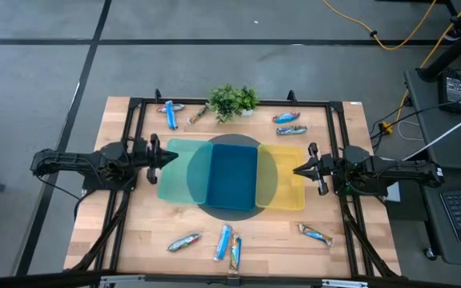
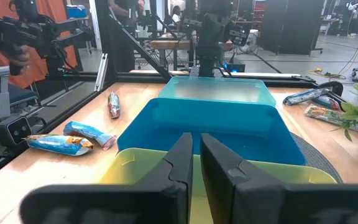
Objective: Pick and place Granola Bars by type
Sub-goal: Put the blue granola bar into the green bin
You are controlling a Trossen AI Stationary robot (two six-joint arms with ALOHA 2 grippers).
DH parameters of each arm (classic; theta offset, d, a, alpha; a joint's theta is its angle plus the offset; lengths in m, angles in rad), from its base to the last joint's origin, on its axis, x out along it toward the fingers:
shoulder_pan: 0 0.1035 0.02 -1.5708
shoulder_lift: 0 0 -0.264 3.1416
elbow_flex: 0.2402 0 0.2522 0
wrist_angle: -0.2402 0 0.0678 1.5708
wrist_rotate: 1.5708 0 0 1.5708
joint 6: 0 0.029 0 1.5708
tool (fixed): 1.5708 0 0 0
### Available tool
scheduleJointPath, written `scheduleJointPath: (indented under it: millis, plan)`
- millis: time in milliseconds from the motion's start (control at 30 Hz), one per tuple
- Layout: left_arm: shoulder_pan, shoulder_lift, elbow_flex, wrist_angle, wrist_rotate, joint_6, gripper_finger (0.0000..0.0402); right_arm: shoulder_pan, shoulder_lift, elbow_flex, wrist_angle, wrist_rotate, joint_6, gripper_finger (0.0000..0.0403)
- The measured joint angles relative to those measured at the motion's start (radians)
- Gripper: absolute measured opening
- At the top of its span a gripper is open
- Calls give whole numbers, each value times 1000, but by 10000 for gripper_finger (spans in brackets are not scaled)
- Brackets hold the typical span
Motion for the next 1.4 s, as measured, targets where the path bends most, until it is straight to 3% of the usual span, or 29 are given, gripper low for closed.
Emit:
scheduleJointPath:
  millis: [200, 333, 533, 700, 800, 933, 1233, 1400]
  plan:
    - [0, 0, 0, 56, -95, -137, 6, 0, 0, 0, 13, 37, 9, 35]
    - [0, 0, 0, 65, -137, -126, 8, 0, 0, 0, 58, 65, 72, 35]
    - [0, 0, 0, 112, -194, -118, 6, 0, 0, 0, 183, 221, 208, 35]
    - [0, 0, 51, 146, -240, -25, 8, 0, 1, 23, 240, 305, 216, 35]
    - [0, 14, 141, 132, -263, 60, 6, 0, 12, 80, 209, 309, 211, 35]
    - [0, 76, 337, -10, -329, 157, 4, 0, 66, 188, 101, 338, 181, 35]
    - [0, 405, 827, -445, -527, 179, 4, -4, 318, 476, -157, 392, 172, 35]
    - [0, 559, 980, -568, -654, 241, 4, -18, 464, 584, -159, 404, 73, 35]
